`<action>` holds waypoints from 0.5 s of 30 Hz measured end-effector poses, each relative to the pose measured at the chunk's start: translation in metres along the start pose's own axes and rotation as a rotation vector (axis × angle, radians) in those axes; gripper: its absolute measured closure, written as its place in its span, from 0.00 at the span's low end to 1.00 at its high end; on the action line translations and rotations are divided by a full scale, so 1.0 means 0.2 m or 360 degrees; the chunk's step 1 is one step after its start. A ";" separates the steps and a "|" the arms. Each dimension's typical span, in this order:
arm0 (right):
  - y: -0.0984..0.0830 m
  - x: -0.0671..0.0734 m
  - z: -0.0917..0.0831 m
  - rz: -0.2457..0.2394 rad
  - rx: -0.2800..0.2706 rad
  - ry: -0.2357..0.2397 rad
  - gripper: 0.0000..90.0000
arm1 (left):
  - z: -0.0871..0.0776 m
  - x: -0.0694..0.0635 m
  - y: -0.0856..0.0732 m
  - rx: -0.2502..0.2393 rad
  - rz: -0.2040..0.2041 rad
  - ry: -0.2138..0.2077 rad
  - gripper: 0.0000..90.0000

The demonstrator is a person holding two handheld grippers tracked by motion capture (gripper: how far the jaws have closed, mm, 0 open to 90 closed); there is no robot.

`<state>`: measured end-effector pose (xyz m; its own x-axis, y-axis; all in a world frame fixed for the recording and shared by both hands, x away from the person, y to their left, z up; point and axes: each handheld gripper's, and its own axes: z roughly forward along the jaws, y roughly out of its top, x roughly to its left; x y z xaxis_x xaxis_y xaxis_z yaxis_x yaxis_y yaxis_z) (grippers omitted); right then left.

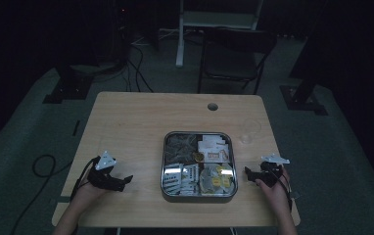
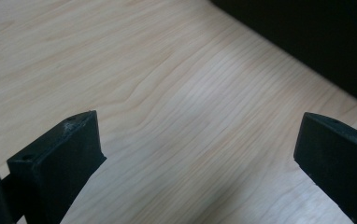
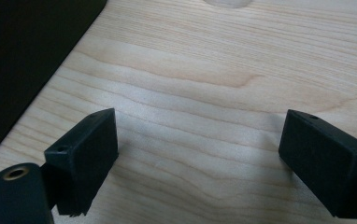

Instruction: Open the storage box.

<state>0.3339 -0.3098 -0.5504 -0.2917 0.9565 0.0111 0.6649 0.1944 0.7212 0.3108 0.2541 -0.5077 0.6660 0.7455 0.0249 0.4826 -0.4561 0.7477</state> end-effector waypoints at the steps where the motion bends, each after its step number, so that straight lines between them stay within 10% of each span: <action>1: 0.00 0.00 0.00 0.0000 0.0000 0.0000 0.13 | 0.00 -0.01 0.01 -0.0001 0.0007 -0.0013 0.02; 15: 0.00 0.00 0.00 -0.0001 0.0000 0.0000 0.13 | 0.05 -0.10 0.16 -0.0062 0.0112 -0.0144 0.02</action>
<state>0.3339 -0.3098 -0.5504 -0.2919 0.9564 0.0108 0.6649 0.1948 0.7211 0.3184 0.2192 -0.4910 0.7469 0.6647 0.0196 0.4114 -0.4851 0.7716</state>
